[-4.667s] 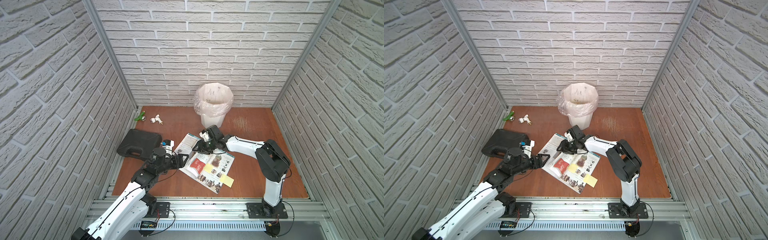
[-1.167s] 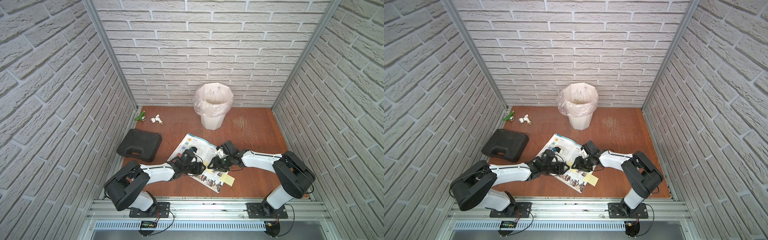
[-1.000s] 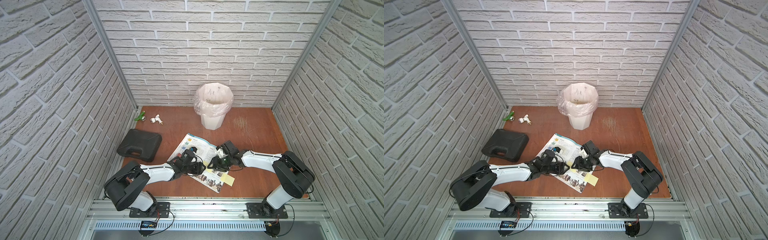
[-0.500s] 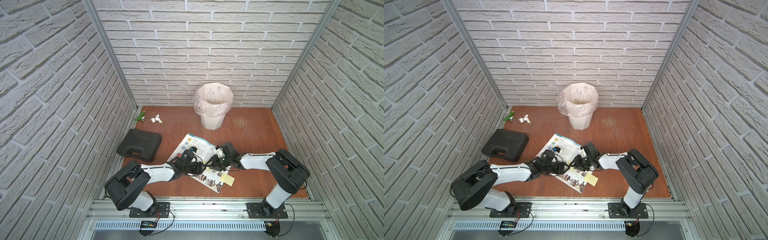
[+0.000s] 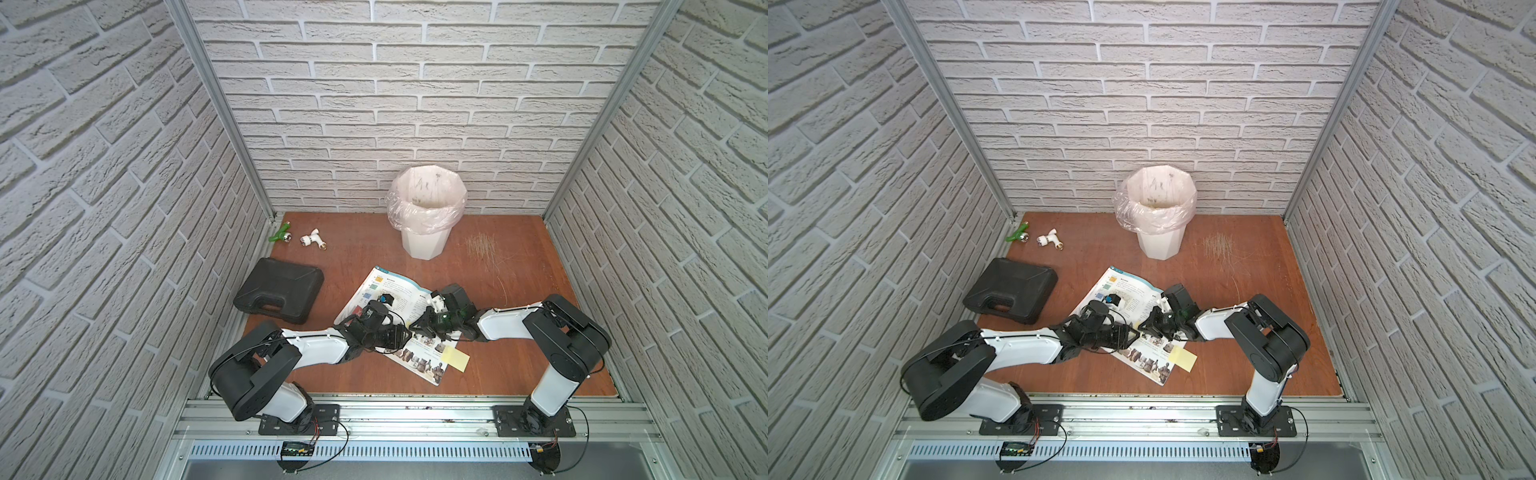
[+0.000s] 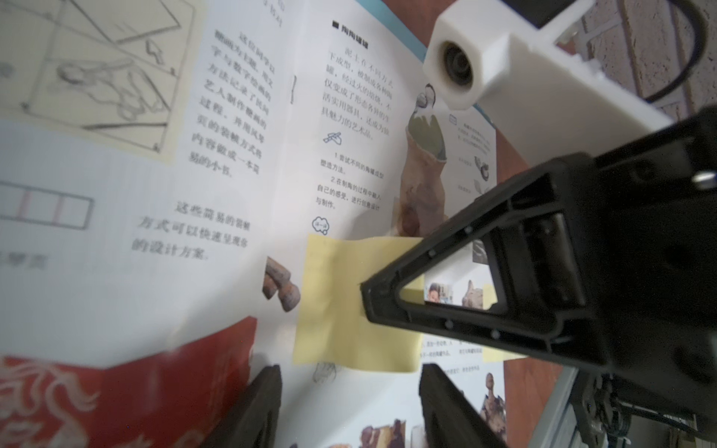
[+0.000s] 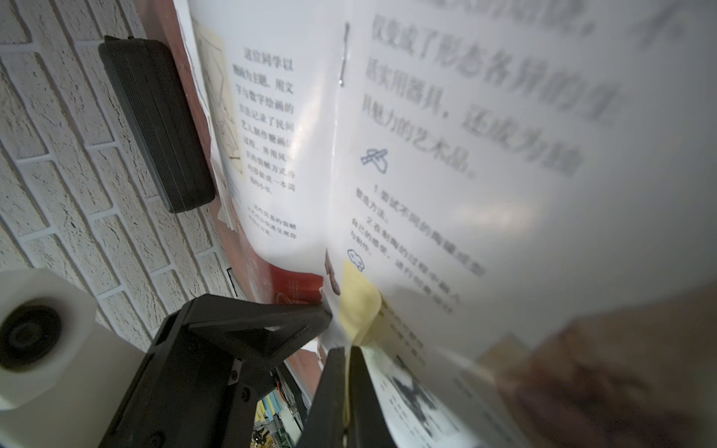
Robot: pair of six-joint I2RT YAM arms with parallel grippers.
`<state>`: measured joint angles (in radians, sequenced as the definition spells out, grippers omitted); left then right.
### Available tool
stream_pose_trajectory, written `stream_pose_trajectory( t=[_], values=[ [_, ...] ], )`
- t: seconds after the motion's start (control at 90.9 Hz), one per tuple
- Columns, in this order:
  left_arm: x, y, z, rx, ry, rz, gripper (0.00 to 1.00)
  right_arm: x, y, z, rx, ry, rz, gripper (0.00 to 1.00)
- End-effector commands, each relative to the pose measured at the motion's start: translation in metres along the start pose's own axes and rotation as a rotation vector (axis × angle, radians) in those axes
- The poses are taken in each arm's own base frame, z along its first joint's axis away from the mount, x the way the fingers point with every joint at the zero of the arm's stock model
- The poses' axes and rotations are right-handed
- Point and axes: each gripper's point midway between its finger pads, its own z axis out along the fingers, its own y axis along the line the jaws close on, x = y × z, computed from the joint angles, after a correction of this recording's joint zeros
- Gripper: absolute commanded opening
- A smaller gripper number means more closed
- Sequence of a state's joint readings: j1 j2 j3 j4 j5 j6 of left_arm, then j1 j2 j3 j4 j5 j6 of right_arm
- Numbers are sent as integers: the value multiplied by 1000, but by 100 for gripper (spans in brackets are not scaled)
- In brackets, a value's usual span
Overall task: Peel off the used sticky note
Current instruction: Tear off the note from the book.
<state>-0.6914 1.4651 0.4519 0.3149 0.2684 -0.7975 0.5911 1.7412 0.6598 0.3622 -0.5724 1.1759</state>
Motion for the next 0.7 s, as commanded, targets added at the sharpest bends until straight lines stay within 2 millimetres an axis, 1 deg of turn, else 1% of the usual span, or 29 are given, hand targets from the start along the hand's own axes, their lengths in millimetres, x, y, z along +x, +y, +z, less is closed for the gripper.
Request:
stream_pose_trajectory(
  t=[0.0, 0.275, 0.451, 0.693],
  values=[
    [26, 21, 3, -63, 69, -29, 49, -7, 19, -4, -66, -48, -17, 3],
    [28, 23, 3, -63, 66, -33, 49, -16, 33, -9, -77, -91, -37, 3],
    [29, 24, 2, -66, 65, -33, 49, -21, 45, -15, -78, -114, -69, 3],
    [30, 25, 1, -66, 59, -37, 49, -28, 55, -22, -64, -135, -108, 3]
  ],
)
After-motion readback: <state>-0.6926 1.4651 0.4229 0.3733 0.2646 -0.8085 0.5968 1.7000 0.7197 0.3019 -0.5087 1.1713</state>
